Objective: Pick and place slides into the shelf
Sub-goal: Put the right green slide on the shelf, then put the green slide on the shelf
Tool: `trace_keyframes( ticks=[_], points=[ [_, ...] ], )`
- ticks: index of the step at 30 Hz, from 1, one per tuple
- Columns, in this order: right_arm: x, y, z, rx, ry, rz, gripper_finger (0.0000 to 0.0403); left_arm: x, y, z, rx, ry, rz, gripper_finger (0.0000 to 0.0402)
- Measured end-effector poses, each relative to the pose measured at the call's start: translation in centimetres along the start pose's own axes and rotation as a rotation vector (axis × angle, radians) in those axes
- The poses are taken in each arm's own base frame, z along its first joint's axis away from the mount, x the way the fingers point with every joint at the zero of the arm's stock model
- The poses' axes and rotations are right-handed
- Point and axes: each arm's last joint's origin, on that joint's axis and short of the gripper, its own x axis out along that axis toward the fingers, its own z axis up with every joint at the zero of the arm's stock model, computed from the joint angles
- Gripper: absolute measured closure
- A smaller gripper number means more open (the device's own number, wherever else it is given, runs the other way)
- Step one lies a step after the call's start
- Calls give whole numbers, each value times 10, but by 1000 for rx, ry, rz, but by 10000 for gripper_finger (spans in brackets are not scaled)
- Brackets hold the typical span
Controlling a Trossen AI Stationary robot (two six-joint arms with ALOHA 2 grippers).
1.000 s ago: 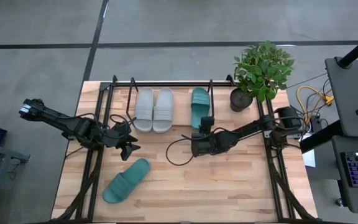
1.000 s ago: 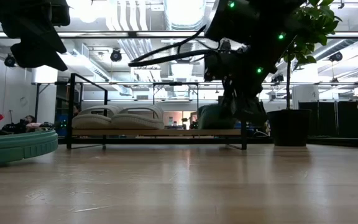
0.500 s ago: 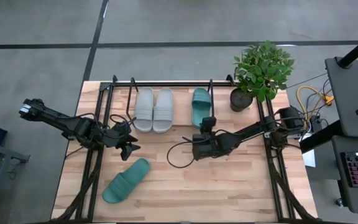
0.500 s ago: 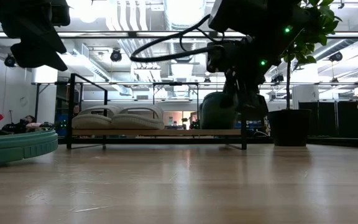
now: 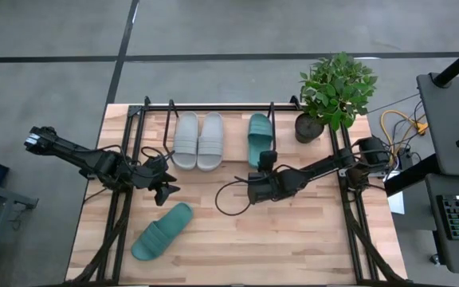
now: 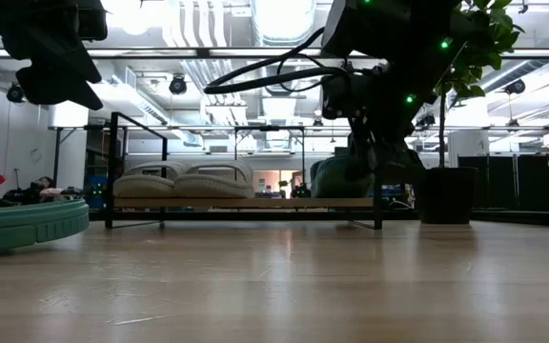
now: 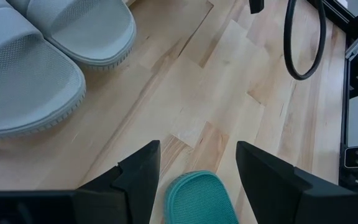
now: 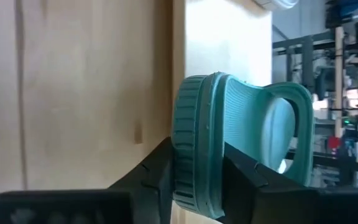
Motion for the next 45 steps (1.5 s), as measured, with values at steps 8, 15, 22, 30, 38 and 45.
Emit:
trace_keyframes(
  ticks=[8, 15, 22, 30, 38, 45],
  points=[
    [-1, 1, -2, -30, 29, 82, 270, 0, 0, 0, 0, 2, -1, 206],
    [-7, -2, 3, 20, 42, 173, 243, 0, 0, 0, 0, 4, -2, 206],
    [-21, -11, 11, 113, 105, 307, 230, 0, 0, 0, 0, 6, -3, 206],
    [-38, -21, 24, 155, 107, 384, 230, 0, 0, 0, 0, 6, -2, 206],
    [-41, -27, 28, 130, 97, 379, 215, 0, 0, -1, 0, 8, -4, 206],
    [-52, -28, 39, 197, 35, 454, 205, 1, 0, -1, 0, 8, -4, 206]
  ],
)
